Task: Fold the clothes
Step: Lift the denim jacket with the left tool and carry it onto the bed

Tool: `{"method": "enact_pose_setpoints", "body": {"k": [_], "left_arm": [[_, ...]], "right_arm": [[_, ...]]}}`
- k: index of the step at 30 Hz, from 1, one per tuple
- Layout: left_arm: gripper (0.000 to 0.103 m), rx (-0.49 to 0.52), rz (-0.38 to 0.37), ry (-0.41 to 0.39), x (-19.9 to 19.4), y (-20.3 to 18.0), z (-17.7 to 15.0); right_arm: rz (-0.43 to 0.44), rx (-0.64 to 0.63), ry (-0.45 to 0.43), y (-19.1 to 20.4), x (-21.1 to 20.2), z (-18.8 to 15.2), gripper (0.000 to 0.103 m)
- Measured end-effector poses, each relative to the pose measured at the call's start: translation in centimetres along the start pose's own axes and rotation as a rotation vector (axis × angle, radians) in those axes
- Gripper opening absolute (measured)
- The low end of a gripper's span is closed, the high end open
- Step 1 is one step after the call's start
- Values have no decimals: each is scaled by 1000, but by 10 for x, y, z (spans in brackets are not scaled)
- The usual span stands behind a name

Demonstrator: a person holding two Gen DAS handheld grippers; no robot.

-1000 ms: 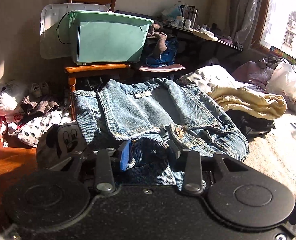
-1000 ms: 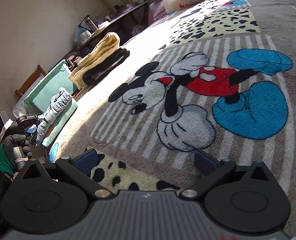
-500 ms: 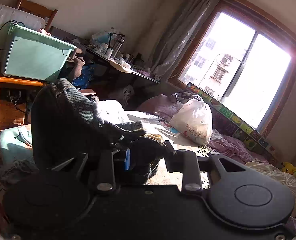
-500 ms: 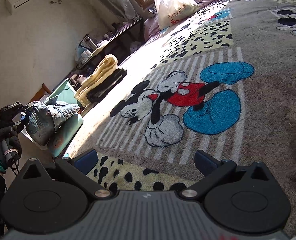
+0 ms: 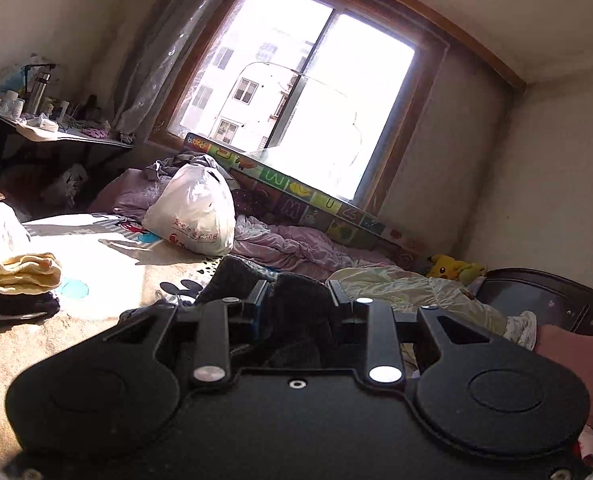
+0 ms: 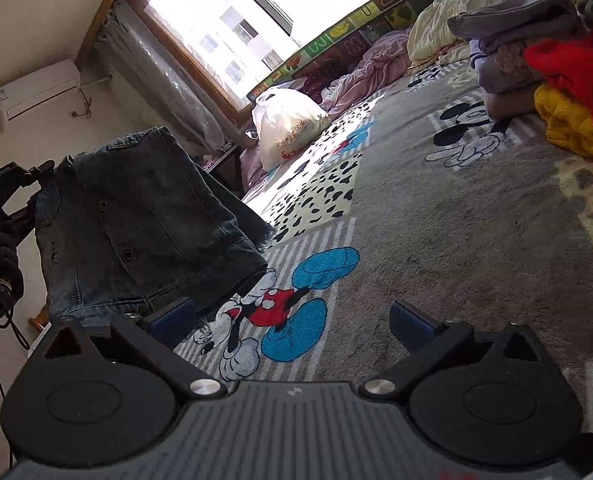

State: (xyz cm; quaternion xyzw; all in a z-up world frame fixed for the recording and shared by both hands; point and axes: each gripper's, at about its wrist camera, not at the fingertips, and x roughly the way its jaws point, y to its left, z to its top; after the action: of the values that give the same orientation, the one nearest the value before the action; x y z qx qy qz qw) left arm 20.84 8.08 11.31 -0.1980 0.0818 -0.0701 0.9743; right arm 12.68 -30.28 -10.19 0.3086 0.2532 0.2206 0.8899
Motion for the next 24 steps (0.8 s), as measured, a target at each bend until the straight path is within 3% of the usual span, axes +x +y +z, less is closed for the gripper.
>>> {"method": "enact_pose_setpoints", "body": {"k": [4,8,13,16,20,24], "left_arm": [[28,80,-19,81,42,-43,-19],[28,133,-45,87,65,-74,-27],[28,251,-151,-18,41,-106,-19],[28,382,-221,-20,14,-106,-39],[28,480,-221,128,-11,-79,-100],[28,497,-208,293,-40,-47,-169]], "right_arm": [[-15,26,-48,-25,-10,6,103],[-3,49,-46,-45,-5,5,103],[2,98,-44,-61,7,6,103],[30,117,-70,-65,8,9,103],[60,139,-103,-68,2,9,103],[72,165,-143,-73,-3,11,103]]}}
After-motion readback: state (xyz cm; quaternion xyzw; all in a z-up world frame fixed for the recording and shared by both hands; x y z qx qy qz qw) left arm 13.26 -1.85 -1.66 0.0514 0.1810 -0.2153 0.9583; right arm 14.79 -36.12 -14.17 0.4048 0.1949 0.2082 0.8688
